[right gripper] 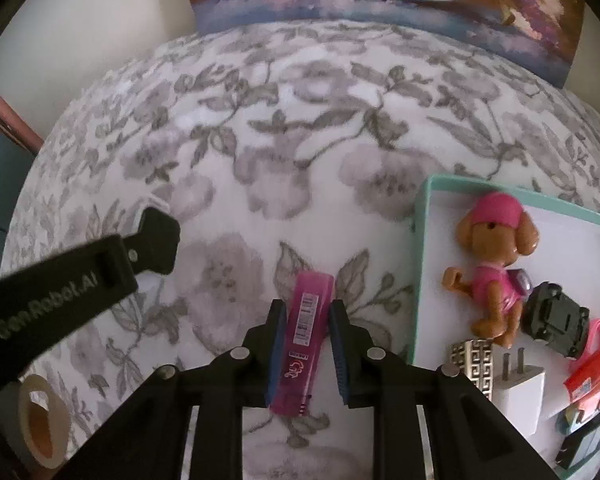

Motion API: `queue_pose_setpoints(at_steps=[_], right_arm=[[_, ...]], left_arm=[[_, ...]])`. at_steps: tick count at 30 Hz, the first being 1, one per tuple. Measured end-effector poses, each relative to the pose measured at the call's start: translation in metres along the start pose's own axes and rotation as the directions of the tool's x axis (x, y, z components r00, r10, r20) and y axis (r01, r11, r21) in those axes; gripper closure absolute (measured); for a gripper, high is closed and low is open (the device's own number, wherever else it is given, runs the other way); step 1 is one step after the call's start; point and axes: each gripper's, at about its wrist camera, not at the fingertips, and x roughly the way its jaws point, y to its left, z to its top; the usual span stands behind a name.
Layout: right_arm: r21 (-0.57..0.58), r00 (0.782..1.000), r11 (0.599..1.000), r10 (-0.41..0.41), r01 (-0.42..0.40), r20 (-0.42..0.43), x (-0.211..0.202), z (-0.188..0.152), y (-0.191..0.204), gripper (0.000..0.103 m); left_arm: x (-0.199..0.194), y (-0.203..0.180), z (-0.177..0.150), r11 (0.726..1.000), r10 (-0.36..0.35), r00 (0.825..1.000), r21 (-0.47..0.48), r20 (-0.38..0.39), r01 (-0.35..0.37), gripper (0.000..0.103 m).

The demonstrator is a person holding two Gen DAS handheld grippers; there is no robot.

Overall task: Organize rigid objects
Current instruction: 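Carry watch band and lip balm into the tray and release both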

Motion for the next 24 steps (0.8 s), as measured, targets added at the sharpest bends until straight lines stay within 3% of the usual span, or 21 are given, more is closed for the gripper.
queue_pose_setpoints(at_steps=[15, 24], right_arm=[[-0.099, 0.992, 0.988, -0.113, 0.117, 0.048, 0.004, -0.018, 0.027, 0.079], [-0.019, 0.999, 0.999, -0.025, 0.026, 0.035, -0.007, -0.039, 0.015, 0.082]], left_arm=[[0.001, 0.002, -0.002, 1.0, 0.006, 1.0, -0.006, -0.022, -0.006, 0.054], [-0.022, 0.012, -0.013, 1.0, 0.023, 1.0, 0.001, 0.011, -0.023, 0.054]])
